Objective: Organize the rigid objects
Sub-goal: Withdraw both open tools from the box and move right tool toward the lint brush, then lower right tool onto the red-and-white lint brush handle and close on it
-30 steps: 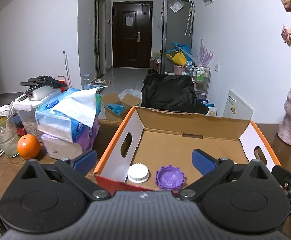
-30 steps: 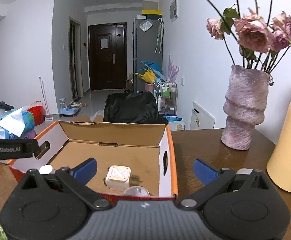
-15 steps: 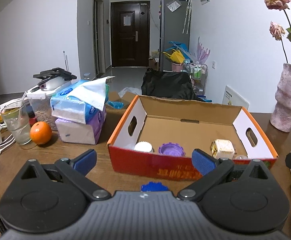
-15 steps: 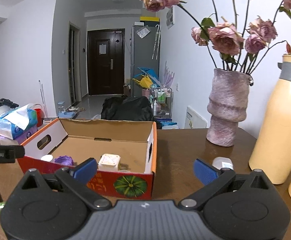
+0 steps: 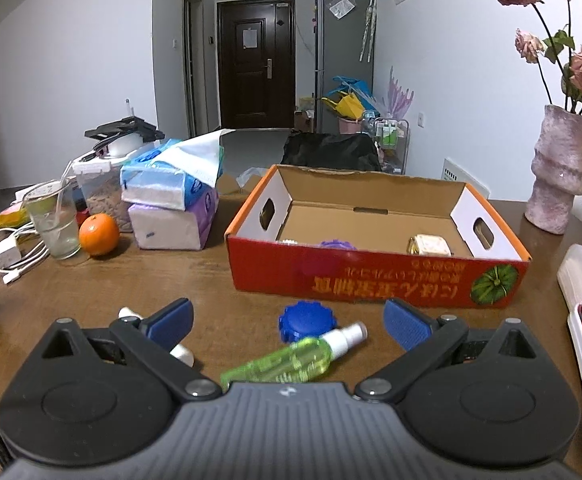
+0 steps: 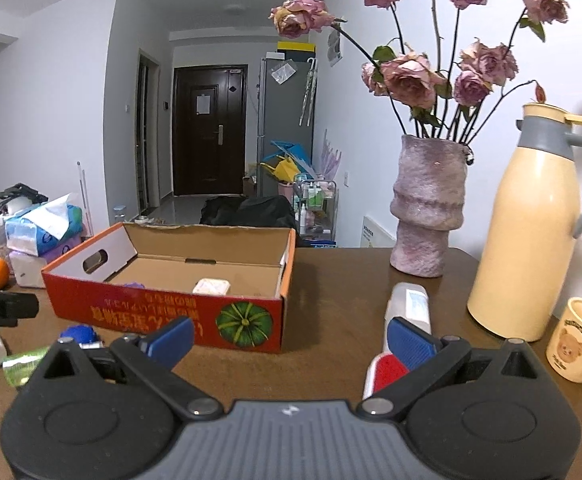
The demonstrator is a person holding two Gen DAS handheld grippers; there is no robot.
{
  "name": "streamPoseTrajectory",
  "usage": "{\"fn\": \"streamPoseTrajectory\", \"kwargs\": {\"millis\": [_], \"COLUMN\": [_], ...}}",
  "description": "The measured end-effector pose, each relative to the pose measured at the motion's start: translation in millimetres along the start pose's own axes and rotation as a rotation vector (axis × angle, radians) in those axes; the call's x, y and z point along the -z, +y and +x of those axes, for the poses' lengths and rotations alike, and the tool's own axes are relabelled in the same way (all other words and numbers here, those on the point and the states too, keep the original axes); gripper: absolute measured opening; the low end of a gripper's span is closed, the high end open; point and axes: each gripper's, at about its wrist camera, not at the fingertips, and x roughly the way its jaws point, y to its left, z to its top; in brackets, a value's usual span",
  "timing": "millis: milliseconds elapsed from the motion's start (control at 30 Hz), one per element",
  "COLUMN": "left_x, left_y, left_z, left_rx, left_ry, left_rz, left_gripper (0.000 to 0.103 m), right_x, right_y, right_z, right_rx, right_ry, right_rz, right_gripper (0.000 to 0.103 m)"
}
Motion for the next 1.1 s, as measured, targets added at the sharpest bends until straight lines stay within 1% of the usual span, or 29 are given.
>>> {"fn": "streamPoseTrajectory", "kwargs": {"millis": [433, 633, 800, 933, 1100], "left_x": [35, 50, 67, 78, 80], "left_y": [3, 2, 1, 1, 5], "left_z": [-29, -38, -45, -46, -45], "left_rx": [0.000, -0.001, -0.006, -0.004, 0.008], "left_ry": [0.013, 0.025, 0.030, 0.042, 0.047], "left_rz": [-0.005, -0.006, 0.004, 0.020, 0.009], "left_gripper": [0.103, 0.103, 0.103, 0.103, 0.103], "right_x": [37, 59, 72, 75, 78], "right_y": [-17, -27, -41, -50, -49], "right_z": [-34, -42, -44, -38, -25], "right_rx": [0.029, 0.058, 0.094, 0.111, 0.116], "right_ry": [0.020, 0.048, 0.075, 0.096, 0.123], "right_rz": [-0.022, -0.037, -0.021, 0.015, 0.007], "right_gripper": [0.103, 0.102, 0.102, 0.101, 0.101]}}
